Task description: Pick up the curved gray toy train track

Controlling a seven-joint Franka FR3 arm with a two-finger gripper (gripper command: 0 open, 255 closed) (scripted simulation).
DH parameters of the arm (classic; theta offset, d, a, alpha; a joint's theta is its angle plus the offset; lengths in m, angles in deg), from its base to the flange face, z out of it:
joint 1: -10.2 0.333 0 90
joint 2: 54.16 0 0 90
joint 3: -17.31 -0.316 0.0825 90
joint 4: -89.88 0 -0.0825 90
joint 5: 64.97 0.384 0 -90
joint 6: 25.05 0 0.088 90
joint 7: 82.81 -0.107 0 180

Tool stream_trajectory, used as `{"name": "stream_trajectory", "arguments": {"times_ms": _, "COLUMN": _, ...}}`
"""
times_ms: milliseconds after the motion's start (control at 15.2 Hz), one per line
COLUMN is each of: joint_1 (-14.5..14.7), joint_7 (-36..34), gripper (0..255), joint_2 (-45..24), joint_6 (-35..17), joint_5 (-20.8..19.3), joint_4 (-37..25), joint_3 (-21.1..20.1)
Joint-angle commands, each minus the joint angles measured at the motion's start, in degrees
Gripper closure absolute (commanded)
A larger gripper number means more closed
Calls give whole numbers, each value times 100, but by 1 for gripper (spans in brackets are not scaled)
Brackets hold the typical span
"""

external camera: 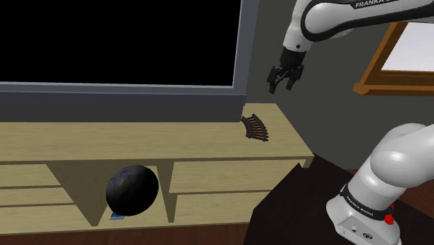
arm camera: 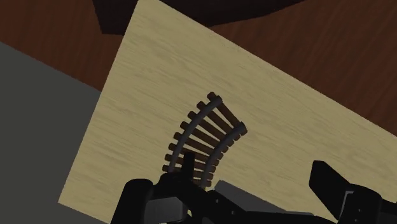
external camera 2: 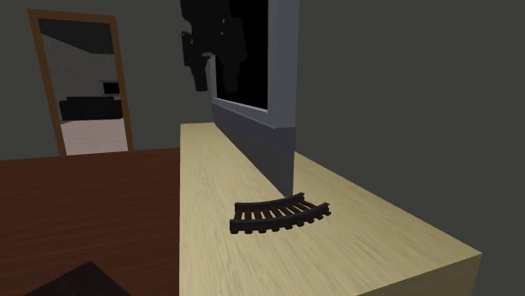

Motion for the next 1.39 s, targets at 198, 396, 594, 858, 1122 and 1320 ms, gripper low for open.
{"name": "stream_trajectory", "arguments": {"times_ms": 198, "joint_1": -272, "joint_7": -514, "gripper": 0, "joint_2": -803, "joint_6": -820, "joint_5": 5, "joint_4": 154, "joint_3": 20}}
{"name": "stream_trajectory", "arguments": {"times_ms": 396, "joint_1": -416, "joint_7": -830, "gripper": 0, "joint_2": -1346, "joint_6": -1293, "joint_5": 8, "joint_4": 170, "joint_3": 33}}
{"name": "stream_trajectory", "arguments": {"times_ms": 594, "joint_1": -549, "joint_7": -1139, "gripper": 0, "joint_2": -1916, "joint_6": -1744, "joint_5": 11, "joint_4": 139, "joint_3": 62}}
{"name": "stream_trajectory", "arguments": {"times_ms": 858, "joint_1": -705, "joint_7": -1531, "gripper": 0, "joint_2": -2703, "joint_6": -2307, "joint_5": 26, "joint_4": 28, "joint_3": 130}}
{"name": "stream_trajectory", "arguments": {"times_ms": 1122, "joint_1": -822, "joint_7": -1863, "gripper": 0, "joint_2": -3450, "joint_6": -2780, "joint_5": 71, "joint_4": -140, "joint_3": 225}}
{"name": "stream_trajectory", "arguments": {"times_ms": 1320, "joint_1": -819, "joint_7": -1855, "gripper": 0, "joint_2": -3630, "joint_6": -3017, "joint_5": 75, "joint_4": -83, "joint_3": 225}}
